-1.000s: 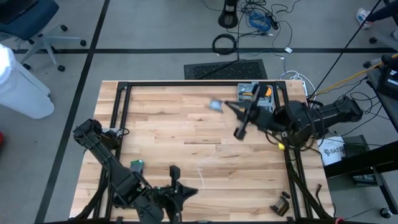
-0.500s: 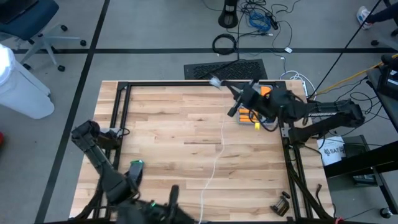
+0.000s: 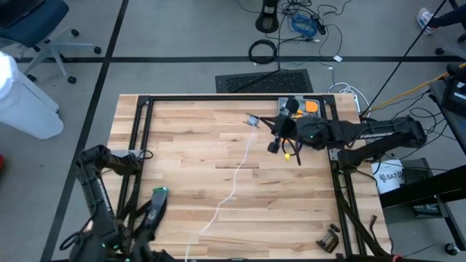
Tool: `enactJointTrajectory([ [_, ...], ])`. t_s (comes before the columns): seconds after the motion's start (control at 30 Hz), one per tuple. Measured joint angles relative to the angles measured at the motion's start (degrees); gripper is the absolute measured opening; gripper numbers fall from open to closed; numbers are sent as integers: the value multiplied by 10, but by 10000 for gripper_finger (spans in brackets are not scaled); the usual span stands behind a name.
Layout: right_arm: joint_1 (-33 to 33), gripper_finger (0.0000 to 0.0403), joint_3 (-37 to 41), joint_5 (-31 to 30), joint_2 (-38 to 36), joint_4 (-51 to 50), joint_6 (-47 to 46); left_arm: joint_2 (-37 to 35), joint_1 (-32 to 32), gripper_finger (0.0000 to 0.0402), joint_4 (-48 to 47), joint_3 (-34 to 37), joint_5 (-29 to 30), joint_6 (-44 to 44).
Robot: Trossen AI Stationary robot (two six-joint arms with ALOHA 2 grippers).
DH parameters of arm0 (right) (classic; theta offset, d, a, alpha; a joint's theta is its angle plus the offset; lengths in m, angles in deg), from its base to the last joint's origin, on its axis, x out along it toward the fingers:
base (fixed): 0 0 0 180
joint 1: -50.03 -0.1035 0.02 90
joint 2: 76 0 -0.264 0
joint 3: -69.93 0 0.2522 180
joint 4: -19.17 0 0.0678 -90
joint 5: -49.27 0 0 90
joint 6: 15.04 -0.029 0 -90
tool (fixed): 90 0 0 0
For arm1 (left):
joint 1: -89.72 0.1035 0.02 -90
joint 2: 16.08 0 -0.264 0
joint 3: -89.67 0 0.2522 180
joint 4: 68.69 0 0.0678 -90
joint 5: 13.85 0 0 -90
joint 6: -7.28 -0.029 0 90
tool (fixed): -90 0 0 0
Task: Coil cords
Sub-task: Uncoil the white wire from the spool
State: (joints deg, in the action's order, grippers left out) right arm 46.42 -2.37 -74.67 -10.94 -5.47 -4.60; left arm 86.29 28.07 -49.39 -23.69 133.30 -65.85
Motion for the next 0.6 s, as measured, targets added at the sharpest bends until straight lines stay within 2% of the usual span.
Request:
enactJointTrajectory([
  [0.13,-26,0,1,38,0,-21,-45,0,4,2,72,0,80,-87],
  [0.23,-56,0,2,44,0,-37,-71,0,17,2,103,0,114,-128],
  [0.4,-104,0,2,88,0,-77,-125,-17,39,2,103,0,117,-136],
  [0.6,-168,0,2,90,0,-123,-180,-47,67,2,100,0,115,-152],
])
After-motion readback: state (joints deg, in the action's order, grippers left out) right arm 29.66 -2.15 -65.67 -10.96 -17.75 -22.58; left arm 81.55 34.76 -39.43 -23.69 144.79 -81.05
